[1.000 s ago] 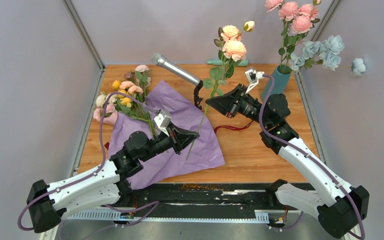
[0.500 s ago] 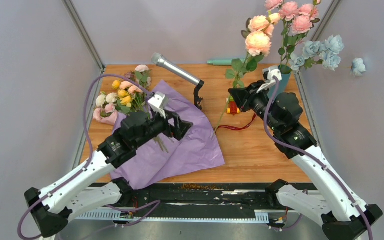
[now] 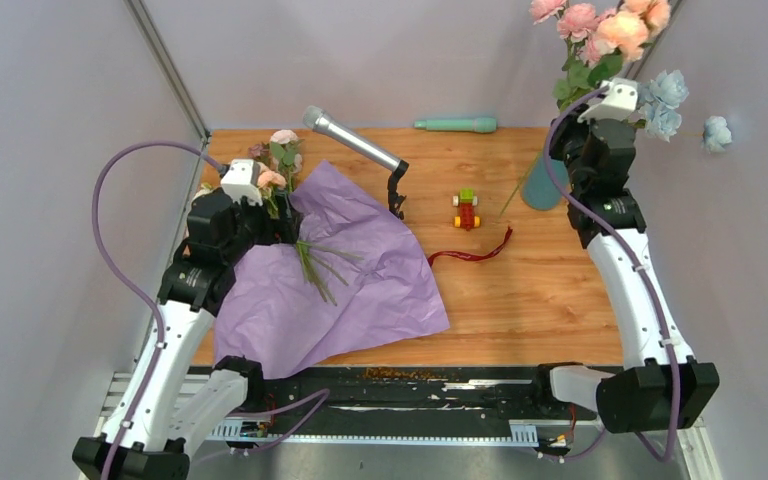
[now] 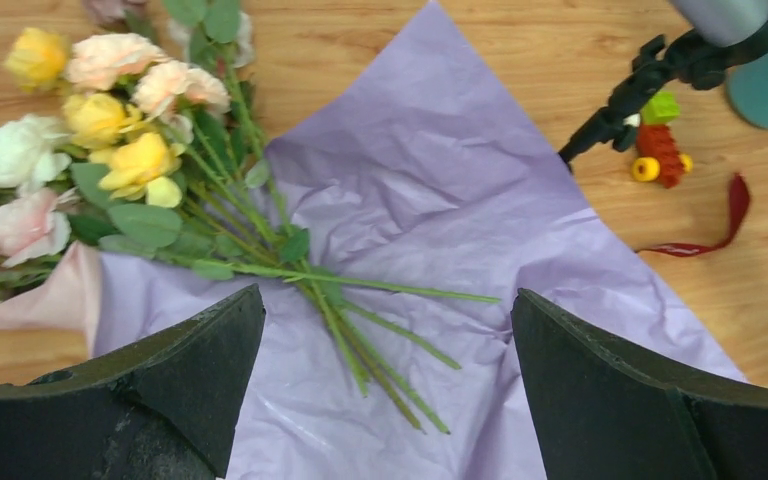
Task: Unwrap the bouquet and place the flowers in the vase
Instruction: Insert the fake flower into the vase.
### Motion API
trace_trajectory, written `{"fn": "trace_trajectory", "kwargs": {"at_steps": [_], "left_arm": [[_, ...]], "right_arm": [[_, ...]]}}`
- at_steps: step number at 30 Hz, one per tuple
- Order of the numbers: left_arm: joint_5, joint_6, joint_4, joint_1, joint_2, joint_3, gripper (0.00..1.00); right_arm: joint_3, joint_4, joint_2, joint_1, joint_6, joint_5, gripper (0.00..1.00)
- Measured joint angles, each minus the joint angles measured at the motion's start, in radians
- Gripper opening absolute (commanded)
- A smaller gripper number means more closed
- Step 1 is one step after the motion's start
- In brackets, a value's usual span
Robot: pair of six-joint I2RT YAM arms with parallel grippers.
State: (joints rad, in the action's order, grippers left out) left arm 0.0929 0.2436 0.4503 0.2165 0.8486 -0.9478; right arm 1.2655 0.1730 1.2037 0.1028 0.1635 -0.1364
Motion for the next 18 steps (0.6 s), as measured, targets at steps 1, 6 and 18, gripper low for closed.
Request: {"fn": "trace_trajectory", "kwargs": {"at_steps": [1,6,18], "left_arm": [[-0.023,-0.011,0.000,0.000,-0.016,0.012,1.00],[-0.116,-0.042,0.001,-0.001,-0.075,0.078,1.00],[-0.173,-0.068,-0.001,-0.002,-0.081,0.155,1.00]], "right_arm": [[0.014,-0.019,0.012,-0.024,0.000,-0.001,0.00],[0.097,-0.121,0.056,-0.095,-0.029,-0.009,0.00],[0.239,-0.312,0.178,-0.152,-0.251,-0.074,0.00]]}}
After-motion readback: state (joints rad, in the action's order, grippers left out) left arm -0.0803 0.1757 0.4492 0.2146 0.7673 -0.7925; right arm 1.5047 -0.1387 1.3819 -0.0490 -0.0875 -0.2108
